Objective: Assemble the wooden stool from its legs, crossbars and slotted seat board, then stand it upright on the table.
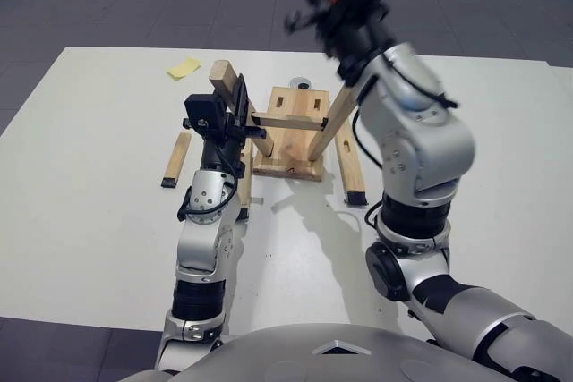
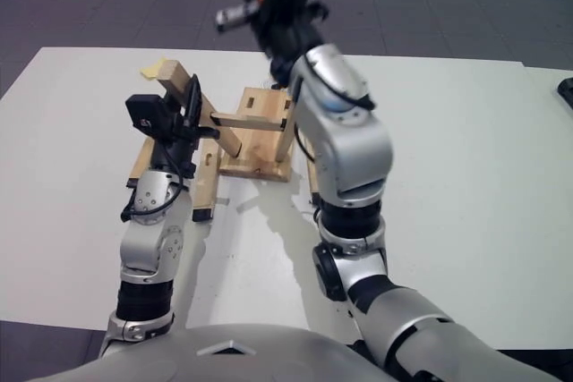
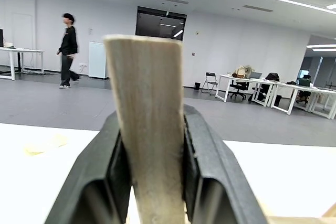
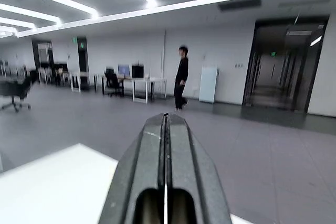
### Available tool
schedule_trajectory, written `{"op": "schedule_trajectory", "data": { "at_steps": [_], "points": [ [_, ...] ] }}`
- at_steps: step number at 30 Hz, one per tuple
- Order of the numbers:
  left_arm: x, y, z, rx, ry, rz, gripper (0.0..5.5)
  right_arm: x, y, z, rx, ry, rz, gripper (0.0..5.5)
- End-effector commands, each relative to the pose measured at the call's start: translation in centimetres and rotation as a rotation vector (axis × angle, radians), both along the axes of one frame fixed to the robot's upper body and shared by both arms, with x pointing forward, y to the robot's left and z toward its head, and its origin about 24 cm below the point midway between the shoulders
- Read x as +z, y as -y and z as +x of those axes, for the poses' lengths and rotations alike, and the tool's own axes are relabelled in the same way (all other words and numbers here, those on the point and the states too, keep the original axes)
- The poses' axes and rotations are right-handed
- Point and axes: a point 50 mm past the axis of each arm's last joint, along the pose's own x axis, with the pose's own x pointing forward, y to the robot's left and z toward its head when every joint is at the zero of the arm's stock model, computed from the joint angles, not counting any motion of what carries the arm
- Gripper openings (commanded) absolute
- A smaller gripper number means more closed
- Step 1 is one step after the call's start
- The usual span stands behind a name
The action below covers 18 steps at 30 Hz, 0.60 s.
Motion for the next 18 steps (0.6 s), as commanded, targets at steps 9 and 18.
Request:
{"op": "schedule_trajectory", "data": {
  "at_steps": [9,18],
  "points": [
    [-5.6,0.4,-0.3,-0.146,-0.339,0.182,2.58,2.6,6.7,1.7,-0.311,0.127,0.040,1.64],
    [-3.9,-0.8,1.2,-0.131,-0.263,0.139,4.01,0.7,9.0,2.6,-0.432,0.081,0.037,3.01]
  ]
}}
